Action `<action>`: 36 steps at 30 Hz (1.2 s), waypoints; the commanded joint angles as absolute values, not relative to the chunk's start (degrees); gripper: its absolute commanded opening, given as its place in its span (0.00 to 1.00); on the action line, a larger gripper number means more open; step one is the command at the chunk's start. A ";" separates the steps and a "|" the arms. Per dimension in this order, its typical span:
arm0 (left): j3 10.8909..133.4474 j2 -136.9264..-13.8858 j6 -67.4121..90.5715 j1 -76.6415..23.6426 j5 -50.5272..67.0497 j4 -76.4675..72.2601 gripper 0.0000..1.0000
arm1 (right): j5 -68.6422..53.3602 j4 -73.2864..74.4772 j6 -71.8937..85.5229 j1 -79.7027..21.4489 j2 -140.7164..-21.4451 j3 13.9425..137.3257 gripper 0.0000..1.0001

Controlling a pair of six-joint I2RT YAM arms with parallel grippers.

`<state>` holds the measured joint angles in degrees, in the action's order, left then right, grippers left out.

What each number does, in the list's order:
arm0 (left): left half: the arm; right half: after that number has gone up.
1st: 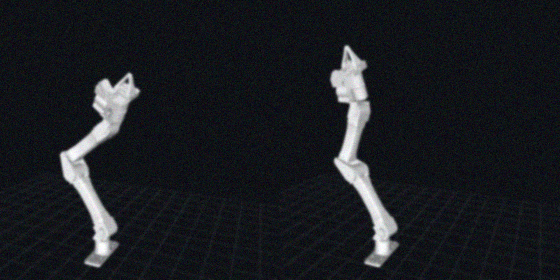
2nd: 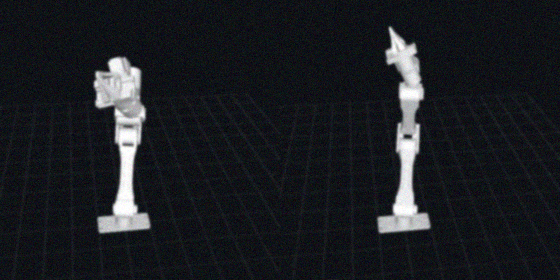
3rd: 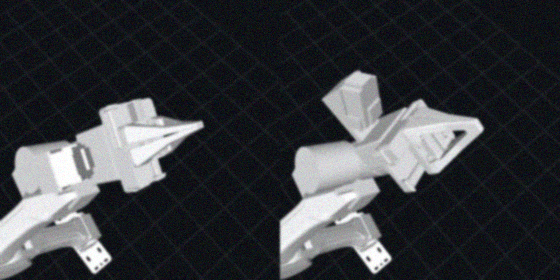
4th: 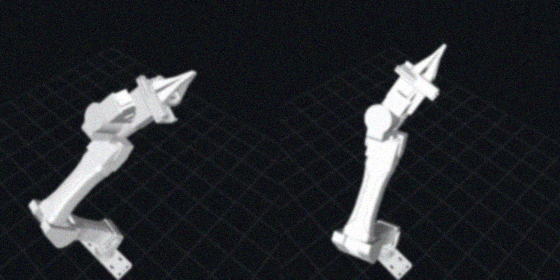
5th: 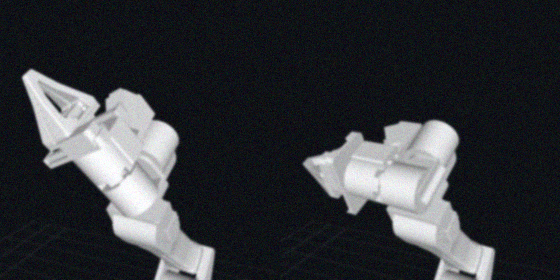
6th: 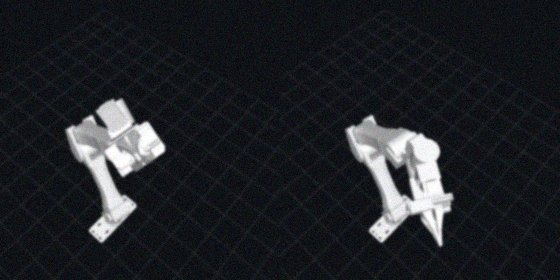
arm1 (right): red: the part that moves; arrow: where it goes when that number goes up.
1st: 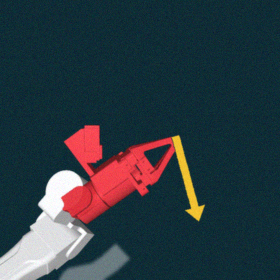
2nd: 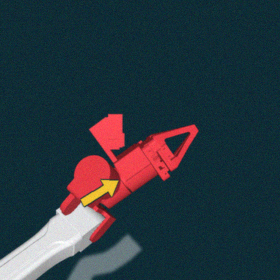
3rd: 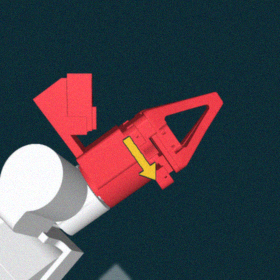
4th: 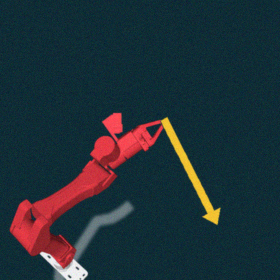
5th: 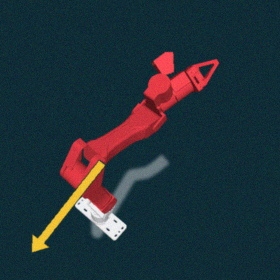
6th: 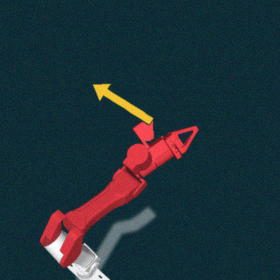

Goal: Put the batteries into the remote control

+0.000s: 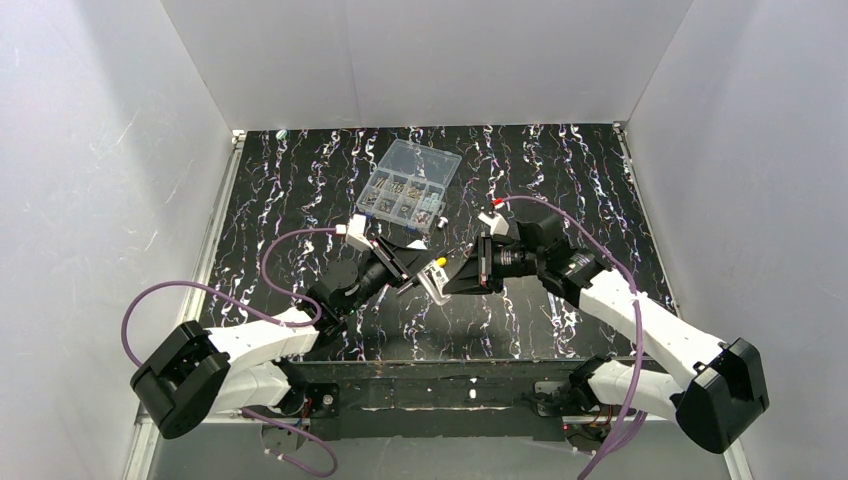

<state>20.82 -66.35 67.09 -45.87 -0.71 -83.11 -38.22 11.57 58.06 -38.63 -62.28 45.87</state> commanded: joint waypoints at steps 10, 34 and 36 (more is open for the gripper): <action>23.29 -65.39 69.19 -45.86 2.02 -88.18 0.00 | -47.07 9.60 54.74 -35.18 -65.04 49.73 0.01; 23.88 -65.44 69.93 -45.82 3.34 -88.20 0.00 | -41.81 13.81 49.80 -35.16 -70.47 52.88 0.01; 23.90 -65.43 69.96 -45.80 3.43 -88.24 0.00 | -41.24 15.03 48.84 -35.16 -70.73 53.62 0.01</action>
